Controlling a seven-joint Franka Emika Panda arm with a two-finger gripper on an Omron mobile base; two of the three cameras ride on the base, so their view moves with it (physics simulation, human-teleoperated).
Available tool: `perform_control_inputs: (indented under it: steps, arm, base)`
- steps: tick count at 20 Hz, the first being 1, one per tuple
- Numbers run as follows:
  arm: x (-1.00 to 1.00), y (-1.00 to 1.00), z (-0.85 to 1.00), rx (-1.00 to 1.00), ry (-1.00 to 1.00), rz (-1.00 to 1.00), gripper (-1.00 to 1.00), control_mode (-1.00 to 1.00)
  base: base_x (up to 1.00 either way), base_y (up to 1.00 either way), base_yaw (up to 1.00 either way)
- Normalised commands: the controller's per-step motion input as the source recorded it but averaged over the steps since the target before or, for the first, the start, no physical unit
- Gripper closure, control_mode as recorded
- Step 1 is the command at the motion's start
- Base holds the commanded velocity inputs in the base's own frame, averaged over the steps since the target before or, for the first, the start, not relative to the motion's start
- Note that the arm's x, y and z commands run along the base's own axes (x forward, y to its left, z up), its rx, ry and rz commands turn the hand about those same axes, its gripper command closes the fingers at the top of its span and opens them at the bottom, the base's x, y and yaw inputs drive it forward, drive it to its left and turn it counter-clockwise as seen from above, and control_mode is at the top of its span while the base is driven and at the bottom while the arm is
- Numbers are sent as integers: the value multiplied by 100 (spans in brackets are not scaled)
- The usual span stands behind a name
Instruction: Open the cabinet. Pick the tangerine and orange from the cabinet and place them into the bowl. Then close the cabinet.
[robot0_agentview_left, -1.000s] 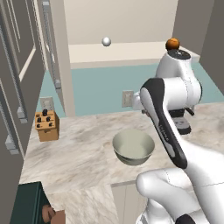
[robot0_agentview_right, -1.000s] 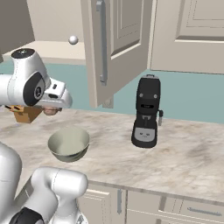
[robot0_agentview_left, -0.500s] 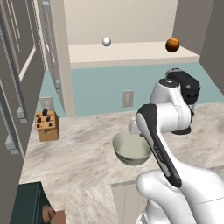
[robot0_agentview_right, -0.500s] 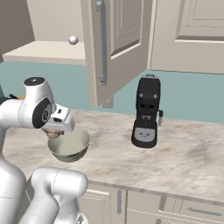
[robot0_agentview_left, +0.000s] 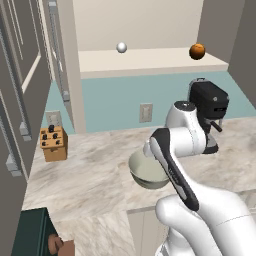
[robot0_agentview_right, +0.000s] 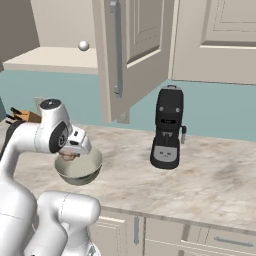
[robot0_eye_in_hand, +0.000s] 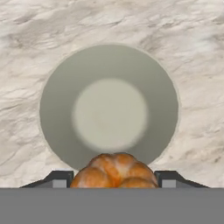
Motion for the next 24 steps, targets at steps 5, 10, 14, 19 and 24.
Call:
perform_control_inputs:
  steps: [5, 10, 14, 19, 24]
  arm:
    - [48, 7, -66, 0, 0, 0, 100, -100]
    - [41, 4, -39, -1, -7, 0, 100, -100]
    - [27, 0, -23, 0, -11, 0, 100, -100]
    - [2, 0, -6, 0, -4, 0, -100, -100]
    - [0, 0, 1, 0, 0, 0, -100, -100]
  base:
    - [0, 0, 0]
    - [0, 0, 0]
    - [0, 0, 0]
    - [0, 0, 0]
    - [0, 0, 0]
